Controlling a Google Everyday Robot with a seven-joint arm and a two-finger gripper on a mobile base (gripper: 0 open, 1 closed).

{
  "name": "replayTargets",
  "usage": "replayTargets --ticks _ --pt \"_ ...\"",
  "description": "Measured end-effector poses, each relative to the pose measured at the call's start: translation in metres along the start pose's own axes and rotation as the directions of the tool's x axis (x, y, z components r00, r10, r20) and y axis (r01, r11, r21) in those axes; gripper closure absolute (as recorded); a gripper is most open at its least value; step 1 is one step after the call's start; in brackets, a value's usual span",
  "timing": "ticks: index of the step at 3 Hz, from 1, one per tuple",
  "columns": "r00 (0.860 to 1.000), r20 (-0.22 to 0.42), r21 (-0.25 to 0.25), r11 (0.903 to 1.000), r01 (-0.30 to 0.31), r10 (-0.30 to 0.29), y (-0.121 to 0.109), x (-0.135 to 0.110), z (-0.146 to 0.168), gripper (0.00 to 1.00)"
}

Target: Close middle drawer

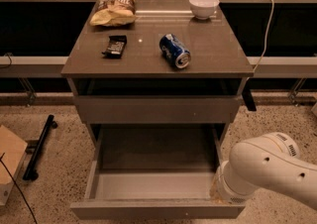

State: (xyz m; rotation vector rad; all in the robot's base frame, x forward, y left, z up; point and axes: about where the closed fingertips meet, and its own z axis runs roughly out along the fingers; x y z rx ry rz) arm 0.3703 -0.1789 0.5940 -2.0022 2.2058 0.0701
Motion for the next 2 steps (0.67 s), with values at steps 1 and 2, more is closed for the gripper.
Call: replayTargets --ticks 1,2 --pt "1.000 0.016 -0.019 0.9998 0.000 0.000 0.004 0.008 0.035 1.00" --pt "0.999 0.029 -0.053 0.9985 -0.014 0.016 0.008 0.017 0.063 1.00"
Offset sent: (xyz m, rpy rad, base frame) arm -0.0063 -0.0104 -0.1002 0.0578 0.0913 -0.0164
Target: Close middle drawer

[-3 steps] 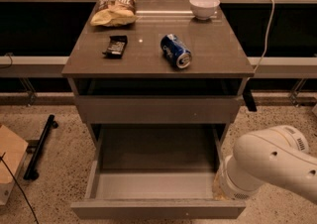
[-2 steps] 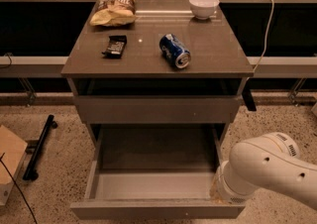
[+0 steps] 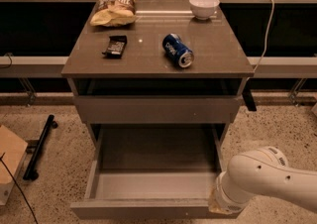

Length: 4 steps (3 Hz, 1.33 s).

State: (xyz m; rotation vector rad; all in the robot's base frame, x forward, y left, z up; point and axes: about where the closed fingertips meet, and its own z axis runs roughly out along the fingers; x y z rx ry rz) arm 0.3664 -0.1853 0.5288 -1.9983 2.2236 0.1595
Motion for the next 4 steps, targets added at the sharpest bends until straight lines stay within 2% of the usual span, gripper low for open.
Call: replayTargets --ticks 2,3,4 --pt "0.997 0.029 -0.069 0.9949 -0.074 0.076 0.005 0.021 0.049 1.00" --pt "0.991 0.060 -0.101 0.9886 -0.112 0.118 0.005 0.025 0.070 1.00" --pt "0.979 0.100 -0.117 0.9797 -0.163 0.175 -0.002 0.030 0.087 1.00"
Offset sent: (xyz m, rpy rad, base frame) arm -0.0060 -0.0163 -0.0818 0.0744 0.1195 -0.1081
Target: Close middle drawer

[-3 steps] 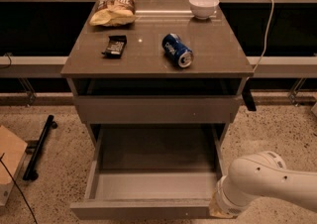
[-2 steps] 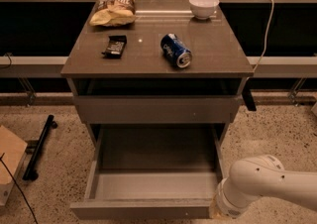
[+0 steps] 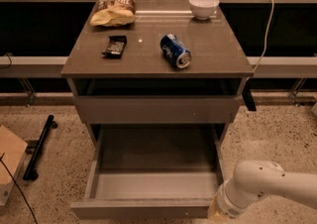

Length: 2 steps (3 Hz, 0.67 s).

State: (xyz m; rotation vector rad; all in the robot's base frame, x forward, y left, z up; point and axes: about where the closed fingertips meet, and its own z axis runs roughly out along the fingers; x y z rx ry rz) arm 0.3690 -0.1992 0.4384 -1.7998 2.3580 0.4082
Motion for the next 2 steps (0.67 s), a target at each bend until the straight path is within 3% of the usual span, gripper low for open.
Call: replayTargets --ticks 1,2 --pt "0.998 0.054 0.018 0.9989 -0.044 0.043 -0.0349 -0.0050 -0.0012 1.00" --pt "0.997 0.061 0.035 0.9984 -0.046 0.044 -0.0440 -0.0082 -0.0054 1.00"
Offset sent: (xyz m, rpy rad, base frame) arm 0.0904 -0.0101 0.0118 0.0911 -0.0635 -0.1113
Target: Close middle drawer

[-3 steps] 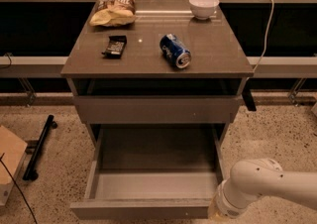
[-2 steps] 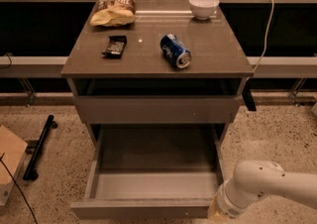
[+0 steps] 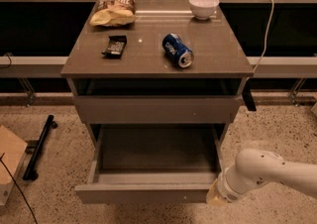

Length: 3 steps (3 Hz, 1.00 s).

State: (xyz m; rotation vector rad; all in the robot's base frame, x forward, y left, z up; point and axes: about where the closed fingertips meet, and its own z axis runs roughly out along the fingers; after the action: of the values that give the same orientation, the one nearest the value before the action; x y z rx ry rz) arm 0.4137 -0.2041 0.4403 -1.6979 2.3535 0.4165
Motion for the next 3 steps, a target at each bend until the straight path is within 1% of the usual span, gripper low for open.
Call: replayTargets --ticks 1,2,3 --pt "1.000 -0.013 0.041 0.9990 -0.016 0.017 -0.005 -0.001 0.005 1.00" --pt "1.000 0.002 0.135 0.9907 0.013 -0.013 -0.028 -0.016 0.014 1.00" --pt "1.000 0.002 0.135 0.9907 0.013 -0.013 -0.028 -0.016 0.014 1.00"
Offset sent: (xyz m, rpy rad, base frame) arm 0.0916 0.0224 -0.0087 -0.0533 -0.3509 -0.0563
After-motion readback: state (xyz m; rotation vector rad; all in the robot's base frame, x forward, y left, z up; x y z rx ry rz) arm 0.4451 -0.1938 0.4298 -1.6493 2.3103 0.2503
